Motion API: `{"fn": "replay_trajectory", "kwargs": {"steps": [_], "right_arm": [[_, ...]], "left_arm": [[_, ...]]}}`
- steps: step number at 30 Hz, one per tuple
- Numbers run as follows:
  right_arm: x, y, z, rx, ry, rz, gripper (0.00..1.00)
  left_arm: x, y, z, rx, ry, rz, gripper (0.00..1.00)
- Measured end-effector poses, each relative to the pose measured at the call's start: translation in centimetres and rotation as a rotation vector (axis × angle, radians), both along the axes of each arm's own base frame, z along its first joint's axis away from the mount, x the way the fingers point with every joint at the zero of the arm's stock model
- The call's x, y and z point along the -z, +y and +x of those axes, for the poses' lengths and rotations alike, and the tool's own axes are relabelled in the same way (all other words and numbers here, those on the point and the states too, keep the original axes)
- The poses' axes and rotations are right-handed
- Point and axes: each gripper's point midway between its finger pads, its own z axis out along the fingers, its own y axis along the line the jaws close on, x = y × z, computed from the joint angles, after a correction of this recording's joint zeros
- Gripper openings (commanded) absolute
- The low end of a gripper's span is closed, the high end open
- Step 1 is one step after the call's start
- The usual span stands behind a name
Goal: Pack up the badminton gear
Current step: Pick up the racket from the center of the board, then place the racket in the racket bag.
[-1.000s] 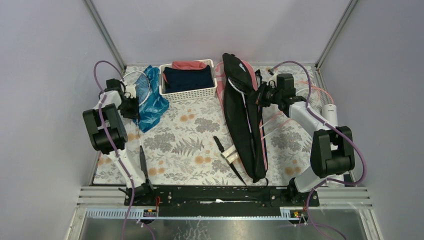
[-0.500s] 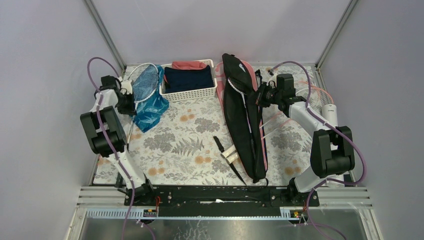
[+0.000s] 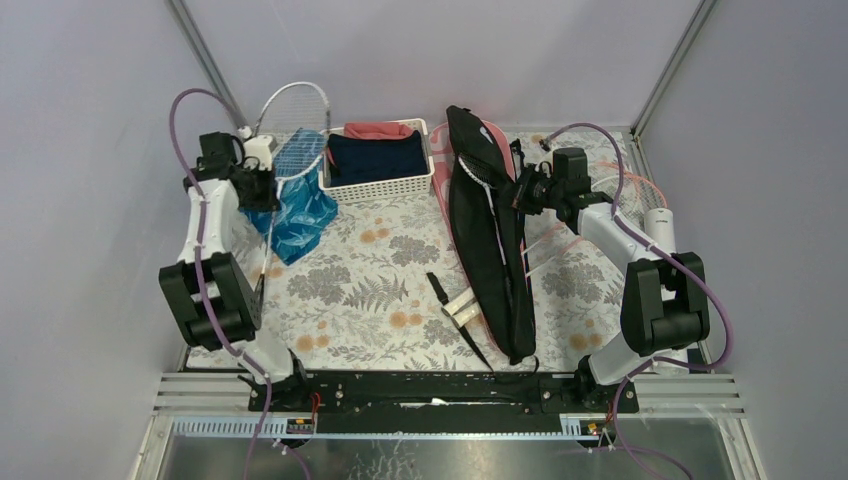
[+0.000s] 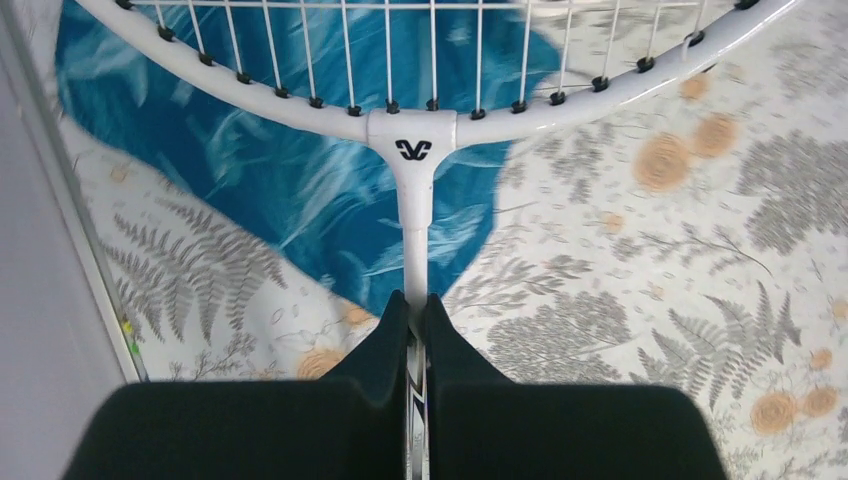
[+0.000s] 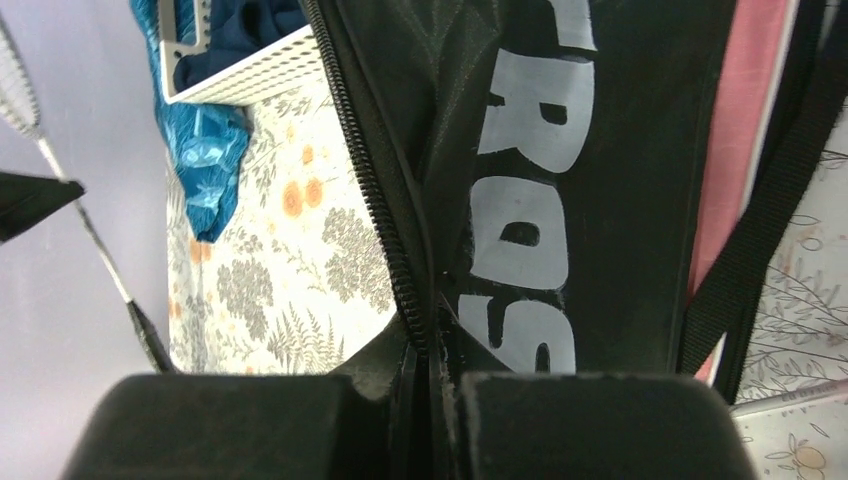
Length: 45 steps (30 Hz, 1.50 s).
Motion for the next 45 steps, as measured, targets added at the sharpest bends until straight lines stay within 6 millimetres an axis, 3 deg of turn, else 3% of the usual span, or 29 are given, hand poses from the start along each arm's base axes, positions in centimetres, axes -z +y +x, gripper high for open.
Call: {"fn": "replay_trajectory", "kwargs": {"steps": [5, 8, 12, 19, 24, 30, 37, 45], "right_arm": [[0.1, -0.8, 0.8, 0.081, 0.010, -0.055, 0.00], [-0.2, -0.7, 1.1, 0.109, 0.002, -0.094, 0.00], [-1.1, 0.0, 1.4, 0.117, -0.019, -0.122, 0.00], [-1.8, 0.8, 1.8, 0.124, -0.032, -0.123, 0.00], [-1.1, 0.9, 2.0, 0.130, -0.010, -0.130, 0.00], [-0.7, 0.9, 2.0, 0.135, 0.001, -0.135, 0.00], [-0.5, 0.9, 2.0, 0.135, 0.004, -0.138, 0.00], [-0.5, 0.9, 2.4, 0.137, -0.011, -0.163, 0.00]], "left_arm": [[-2.8, -7.3, -0.5, 0.218, -0.068, 0.061, 0.00], [-3.3, -11.8, -0.9, 0.353, -0.082, 0.098, 0.00], [-2.6, -17.5, -2.4, 0.513, -0.055, 0.148, 0.00], [0.4, -23.7, -4.7, 0.695, 0.020, 0.251, 0.00], [3.6, -25.4, -6.0, 0.752, 0.109, 0.316, 0.00], [5.4, -26.0, -6.5, 0.756, 0.159, 0.387, 0.00], [6.0, -26.0, -6.3, 0.720, 0.176, 0.456, 0.00], [5.3, -24.7, -5.6, 0.664, 0.148, 0.503, 0.00]]}}
